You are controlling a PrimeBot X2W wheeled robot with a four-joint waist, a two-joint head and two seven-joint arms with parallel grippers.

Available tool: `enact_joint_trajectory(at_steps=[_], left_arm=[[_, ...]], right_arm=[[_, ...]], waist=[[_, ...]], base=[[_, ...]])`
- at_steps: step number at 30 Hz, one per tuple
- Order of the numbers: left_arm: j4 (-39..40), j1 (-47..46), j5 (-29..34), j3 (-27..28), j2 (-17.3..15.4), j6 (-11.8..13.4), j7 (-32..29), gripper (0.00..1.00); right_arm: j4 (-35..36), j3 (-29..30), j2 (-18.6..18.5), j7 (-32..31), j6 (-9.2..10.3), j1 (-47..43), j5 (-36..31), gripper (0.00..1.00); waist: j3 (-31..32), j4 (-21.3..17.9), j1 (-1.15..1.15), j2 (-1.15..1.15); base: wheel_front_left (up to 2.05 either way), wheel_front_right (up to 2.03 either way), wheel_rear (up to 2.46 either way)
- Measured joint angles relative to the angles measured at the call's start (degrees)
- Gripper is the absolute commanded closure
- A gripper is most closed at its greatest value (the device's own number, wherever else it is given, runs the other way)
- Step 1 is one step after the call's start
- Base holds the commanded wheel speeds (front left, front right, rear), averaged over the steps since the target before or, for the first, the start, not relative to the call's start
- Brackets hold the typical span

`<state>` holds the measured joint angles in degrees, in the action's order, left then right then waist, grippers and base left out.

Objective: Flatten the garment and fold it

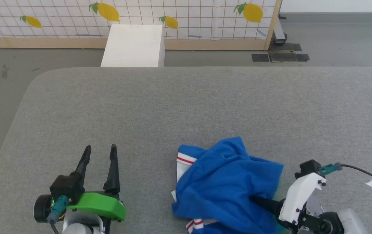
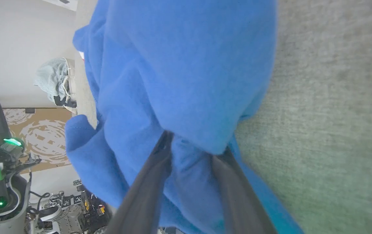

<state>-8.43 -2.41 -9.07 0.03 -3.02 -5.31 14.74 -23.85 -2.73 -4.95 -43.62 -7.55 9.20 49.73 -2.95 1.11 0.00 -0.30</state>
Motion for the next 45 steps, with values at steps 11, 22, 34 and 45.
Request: enact_joint_trajectory(at_steps=[11, 22, 34, 45], left_arm=[[0.8, 0.1, 0.6, 1.5, 0.0, 0.0, 0.0, 0.00], [3.0, -3.5, 2.5, 1.6, -0.3, -0.4, 0.0, 0.00], [7.5, -8.2, 4.9, 1.9, -6.1, -0.8, -1.1, 0.00], [16.7, -9.4, 6.4, 3.0, -10.9, -0.8, -7.7, 0.00]], right_arm=[[2.4, -9.0, -9.3, 5.9, -0.02, 5.7, -19.9, 1.00], [0.7, -12.8, -15.7, 7.6, -0.03, 20.3, -36.7, 1.00], [-9.8, -2.4, -14.4, 20.6, -0.04, 33.6, -54.4, 1.00], [-16.9, 17.7, -10.0, 32.9, -0.04, 39.3, -69.6, 1.00]], waist=[[0.1, -2.8, 0.00, 0.00], [-3.6, -11.3, 0.00, 0.00], [-12.6, -21.6, 0.00, 0.00], [-21.9, -28.9, 0.01, 0.00]], base=[[0.00, 0.00, 0.00], [0.00, 0.00, 0.00], [0.00, 0.00, 0.00], [0.00, 0.00, 0.00]])
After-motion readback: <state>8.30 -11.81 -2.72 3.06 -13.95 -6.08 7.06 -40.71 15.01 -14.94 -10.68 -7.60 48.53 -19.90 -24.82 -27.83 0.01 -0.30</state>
